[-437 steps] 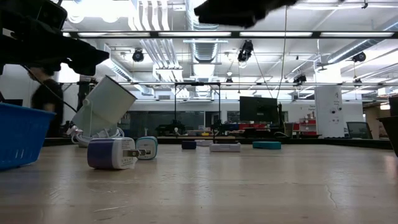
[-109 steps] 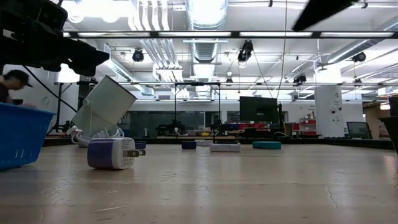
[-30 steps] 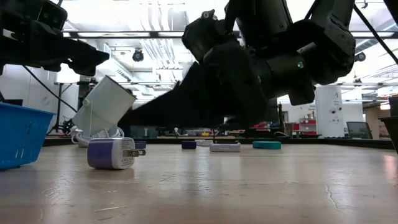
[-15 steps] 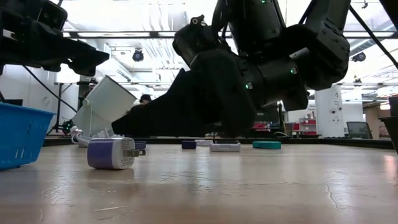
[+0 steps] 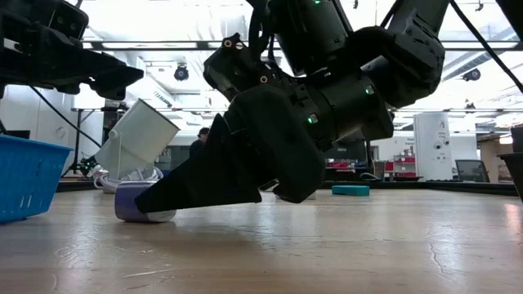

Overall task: Pick & Place Office items
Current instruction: Put the purple charger adapter into the black bin

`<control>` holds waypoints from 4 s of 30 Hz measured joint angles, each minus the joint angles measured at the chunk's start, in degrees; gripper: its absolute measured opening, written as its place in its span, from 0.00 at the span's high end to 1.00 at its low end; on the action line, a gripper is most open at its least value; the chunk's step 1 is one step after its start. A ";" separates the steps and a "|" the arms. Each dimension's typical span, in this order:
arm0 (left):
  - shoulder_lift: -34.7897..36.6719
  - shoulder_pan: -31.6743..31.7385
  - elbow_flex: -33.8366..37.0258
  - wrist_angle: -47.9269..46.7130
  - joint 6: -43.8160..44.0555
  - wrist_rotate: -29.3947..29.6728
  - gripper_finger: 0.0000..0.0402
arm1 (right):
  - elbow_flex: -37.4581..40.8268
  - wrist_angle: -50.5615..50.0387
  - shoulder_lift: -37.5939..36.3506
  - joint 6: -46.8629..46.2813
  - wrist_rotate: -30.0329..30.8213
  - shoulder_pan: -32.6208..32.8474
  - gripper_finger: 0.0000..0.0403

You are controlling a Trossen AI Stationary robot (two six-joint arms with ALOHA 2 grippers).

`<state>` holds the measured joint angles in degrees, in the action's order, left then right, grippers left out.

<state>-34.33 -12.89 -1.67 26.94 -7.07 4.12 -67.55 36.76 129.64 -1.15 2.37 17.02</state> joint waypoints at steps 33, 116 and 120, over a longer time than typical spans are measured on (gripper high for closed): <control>0.00 0.01 0.00 0.00 0.00 0.00 0.41 | -0.56 -0.60 -0.04 0.17 -0.50 -0.04 0.45; 0.00 -0.01 -0.01 0.02 0.00 -0.01 0.41 | -0.67 -68.67 -39.01 -31.15 5.31 4.32 0.67; 0.00 0.01 0.00 0.02 0.00 0.00 0.41 | -0.67 -74.99 -41.42 -39.01 5.11 6.37 0.67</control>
<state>-34.33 -12.88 -1.67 26.96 -7.07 4.12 -68.23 -38.23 88.23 -40.16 7.49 23.39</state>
